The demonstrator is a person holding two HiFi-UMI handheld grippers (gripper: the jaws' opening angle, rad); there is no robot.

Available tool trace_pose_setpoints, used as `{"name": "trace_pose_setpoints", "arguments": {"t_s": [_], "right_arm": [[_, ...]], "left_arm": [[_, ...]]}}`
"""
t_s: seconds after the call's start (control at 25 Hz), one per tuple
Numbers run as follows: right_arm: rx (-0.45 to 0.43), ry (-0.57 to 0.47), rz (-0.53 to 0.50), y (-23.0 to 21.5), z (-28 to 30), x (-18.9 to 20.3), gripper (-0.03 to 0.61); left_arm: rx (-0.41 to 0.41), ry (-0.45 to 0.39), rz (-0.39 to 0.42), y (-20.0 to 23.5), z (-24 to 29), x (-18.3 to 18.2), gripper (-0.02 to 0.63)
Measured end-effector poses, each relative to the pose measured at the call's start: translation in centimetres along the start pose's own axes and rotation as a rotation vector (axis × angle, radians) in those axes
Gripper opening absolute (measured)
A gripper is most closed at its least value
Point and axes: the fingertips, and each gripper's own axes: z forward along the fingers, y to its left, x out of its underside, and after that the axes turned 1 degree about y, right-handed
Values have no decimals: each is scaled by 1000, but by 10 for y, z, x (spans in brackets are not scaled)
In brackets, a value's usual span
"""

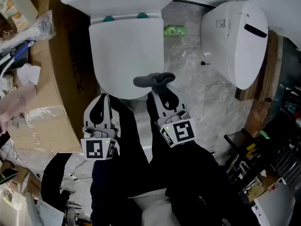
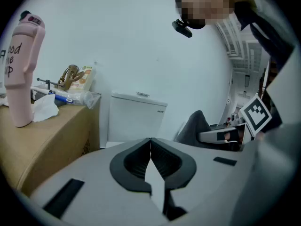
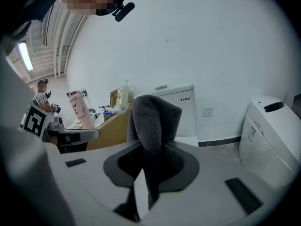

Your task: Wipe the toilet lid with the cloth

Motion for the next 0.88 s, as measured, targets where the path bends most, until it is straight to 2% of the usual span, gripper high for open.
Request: {"name": "trace_pose_setpoints", "arguments": {"t_s": [0.72,0.88], "right_arm": [[-1,10,-4,-8,8,4,74],[-15,34,-65,-17,17,10,74]], "left_arm": [[6,7,-1,-4,10,3,14],[10,14,-2,-5,13,5,14]]}}
